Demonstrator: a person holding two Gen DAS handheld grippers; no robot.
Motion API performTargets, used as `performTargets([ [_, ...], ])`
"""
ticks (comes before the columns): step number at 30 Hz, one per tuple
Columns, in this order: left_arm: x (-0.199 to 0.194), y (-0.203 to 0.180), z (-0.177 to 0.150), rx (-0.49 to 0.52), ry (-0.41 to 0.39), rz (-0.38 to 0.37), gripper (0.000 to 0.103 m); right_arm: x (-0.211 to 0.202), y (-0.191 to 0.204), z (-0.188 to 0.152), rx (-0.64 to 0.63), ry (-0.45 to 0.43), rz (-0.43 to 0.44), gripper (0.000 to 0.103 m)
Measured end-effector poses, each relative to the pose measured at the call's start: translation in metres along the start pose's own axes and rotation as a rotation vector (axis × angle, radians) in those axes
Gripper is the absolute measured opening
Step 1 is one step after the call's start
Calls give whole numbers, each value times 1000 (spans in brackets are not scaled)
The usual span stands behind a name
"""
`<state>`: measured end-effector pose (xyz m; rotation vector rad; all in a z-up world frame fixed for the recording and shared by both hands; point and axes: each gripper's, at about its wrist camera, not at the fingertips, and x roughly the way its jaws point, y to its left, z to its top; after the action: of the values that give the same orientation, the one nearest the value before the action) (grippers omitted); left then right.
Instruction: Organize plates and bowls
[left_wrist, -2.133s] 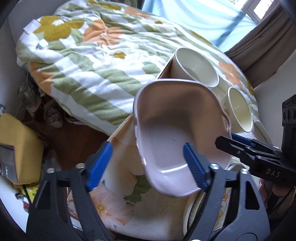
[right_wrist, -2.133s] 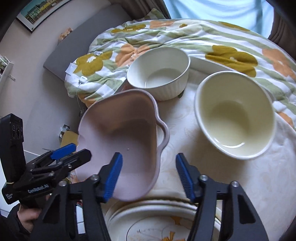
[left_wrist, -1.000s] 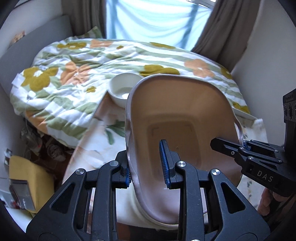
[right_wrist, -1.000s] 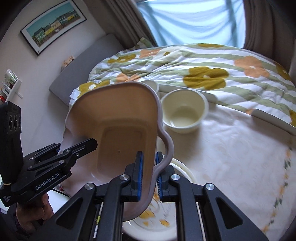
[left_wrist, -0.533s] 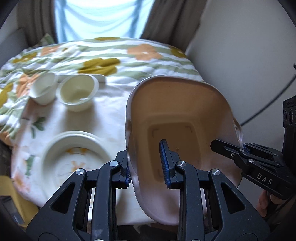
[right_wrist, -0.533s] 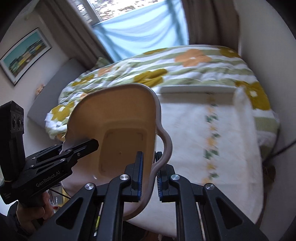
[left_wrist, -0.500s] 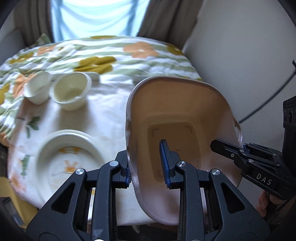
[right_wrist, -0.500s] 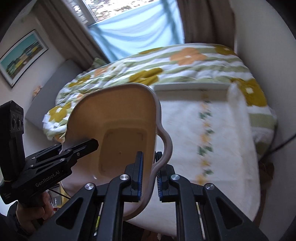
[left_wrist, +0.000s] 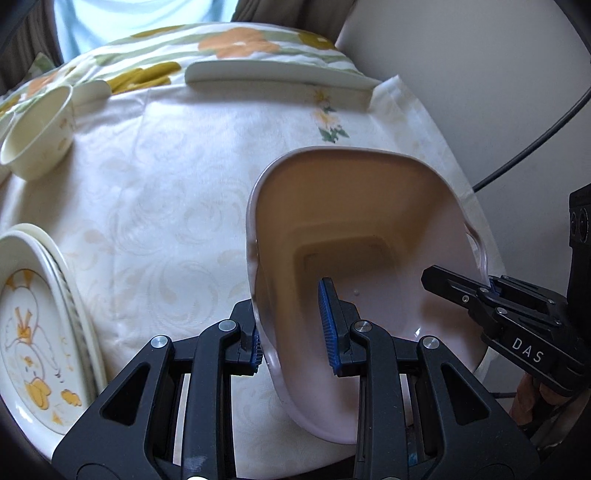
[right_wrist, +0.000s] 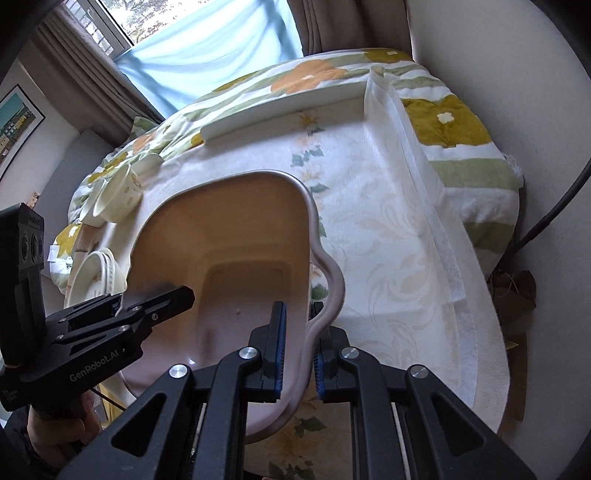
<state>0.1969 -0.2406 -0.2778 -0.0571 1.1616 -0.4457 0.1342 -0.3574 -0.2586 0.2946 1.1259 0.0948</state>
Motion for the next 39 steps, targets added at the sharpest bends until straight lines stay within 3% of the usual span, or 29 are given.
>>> performTargets([
  [8,12,-5,2,40,4,56,23,10,-17,-9,54,3,39,12],
  [13,21,-5,1,47,49,75,25,14,-26,-9,128,13,93,13],
  [14,21,-5,0,50,47,74,26,14,-28,-10,146,15,101,18],
  [15,22,-6,0,52,46,72,31,15,-30,-10,167,12,110,24],
  [16,22,-6,0,55,46,71,37,16,-32,-11,181,11,117,40],
  [17,23,-7,0,58,42,74,58,17,-35,-12,200,8,128,55],
  [18,23,-8,-1,61,33,80,80,17,-37,-13,219,2,141,57],
  [19,21,-8,-1,62,16,85,84,17,-39,-14,235,0,154,57],
  [25,13,-6,-3,55,12,90,84,-2,-40,-14,227,-43,125,57],
  [32,-50,1,-4,46,-68,131,84,-67,-18,0,90,-159,49,57],
  [37,-133,22,-2,-12,-212,176,85,-109,28,25,-52,-240,124,59],
  [38,-152,27,0,-23,-253,205,89,-115,39,33,-74,-250,157,71],
  [39,-165,32,2,-32,-284,234,99,-118,50,39,-93,-265,189,93],
])
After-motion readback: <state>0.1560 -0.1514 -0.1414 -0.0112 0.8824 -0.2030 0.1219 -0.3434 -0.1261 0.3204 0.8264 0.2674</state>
